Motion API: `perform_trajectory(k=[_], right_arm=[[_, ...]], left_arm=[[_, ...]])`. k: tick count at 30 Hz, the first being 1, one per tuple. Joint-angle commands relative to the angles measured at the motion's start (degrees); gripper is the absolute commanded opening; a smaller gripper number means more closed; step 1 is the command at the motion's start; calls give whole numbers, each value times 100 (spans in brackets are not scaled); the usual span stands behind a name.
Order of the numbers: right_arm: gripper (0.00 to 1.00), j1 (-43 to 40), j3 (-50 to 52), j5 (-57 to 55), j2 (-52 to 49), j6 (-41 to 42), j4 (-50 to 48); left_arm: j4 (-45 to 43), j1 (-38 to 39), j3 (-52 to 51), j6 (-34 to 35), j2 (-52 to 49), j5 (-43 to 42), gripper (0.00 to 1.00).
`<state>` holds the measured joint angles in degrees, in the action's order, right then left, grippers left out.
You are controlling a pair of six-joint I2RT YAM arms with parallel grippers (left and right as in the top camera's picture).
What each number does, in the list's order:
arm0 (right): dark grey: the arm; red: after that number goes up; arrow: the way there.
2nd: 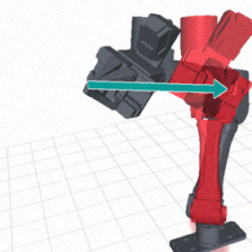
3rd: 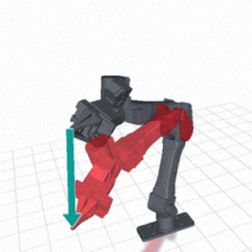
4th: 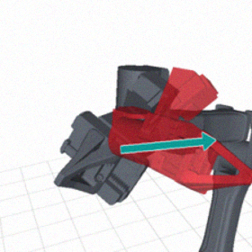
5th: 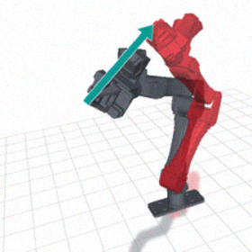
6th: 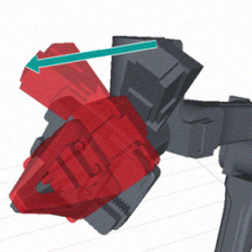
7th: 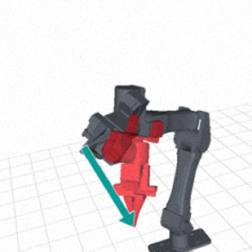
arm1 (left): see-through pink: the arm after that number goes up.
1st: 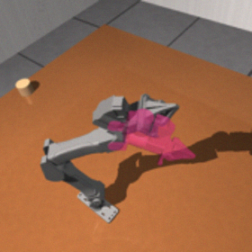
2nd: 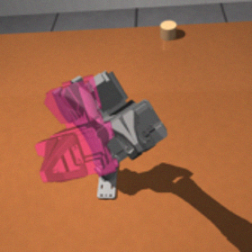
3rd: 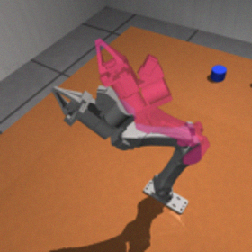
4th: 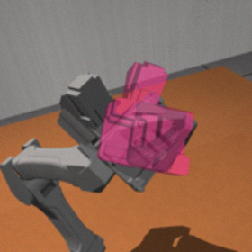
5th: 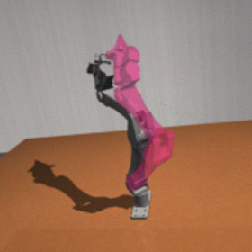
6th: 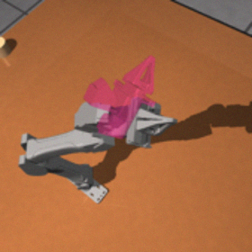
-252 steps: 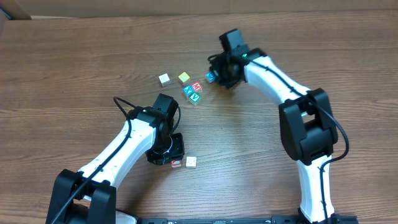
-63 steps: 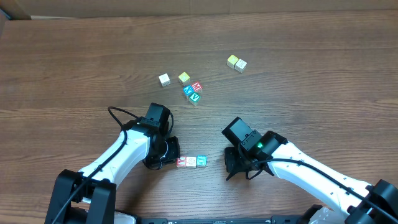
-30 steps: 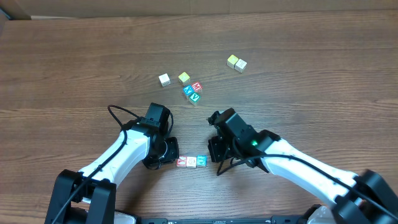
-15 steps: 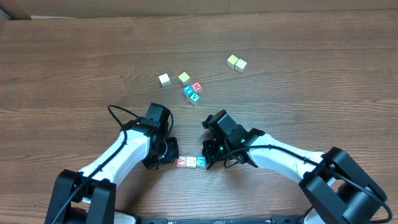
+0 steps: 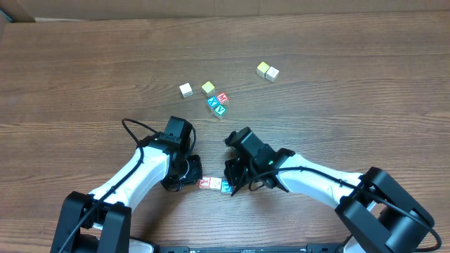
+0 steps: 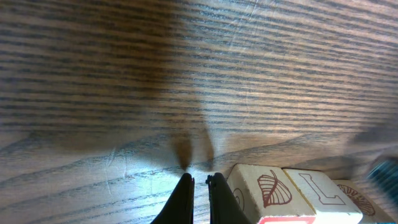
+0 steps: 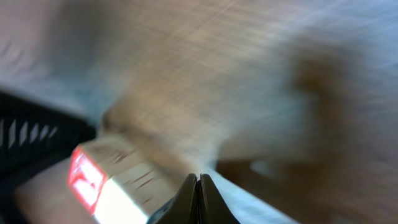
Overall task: Flip 3 blocks
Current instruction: 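Lower both grippers toward the row of three blocks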
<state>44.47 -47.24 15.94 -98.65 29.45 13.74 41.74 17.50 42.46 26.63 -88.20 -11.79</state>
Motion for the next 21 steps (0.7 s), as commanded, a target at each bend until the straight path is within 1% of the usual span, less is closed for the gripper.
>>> perform_trajectory(k=[1, 5, 8, 11, 13, 15, 17, 21], right_arm=[[4, -444, -175, -398, 2, 101, 118], [4, -979, -586, -389, 232, -105, 798], [4, -1078, -776, -361, 535, -267, 1513], [4, -761, -723, -31, 804, -177, 2356], [4, -310, -540, -46, 920, 155, 2627], [4, 199, -236, -44, 1067, 651, 2474], [4, 754, 92, -46, 1237, 1290, 2079], [4, 1486, 507, -90, 1508, 2341, 1318]], left_arm=[[-11, -33, -22, 59, -24, 35, 4], [-7, -31, -22, 57, -24, 35, 5], [-7, -31, -22, 57, -24, 35, 5], [7, -31, -22, 57, -24, 31, 5], [9, -31, -22, 59, -24, 31, 5], [7, -33, -22, 59, -24, 13, 5], [20, -31, -22, 57, -24, 15, 5], [42, -31, -22, 33, -24, 13, 5]])
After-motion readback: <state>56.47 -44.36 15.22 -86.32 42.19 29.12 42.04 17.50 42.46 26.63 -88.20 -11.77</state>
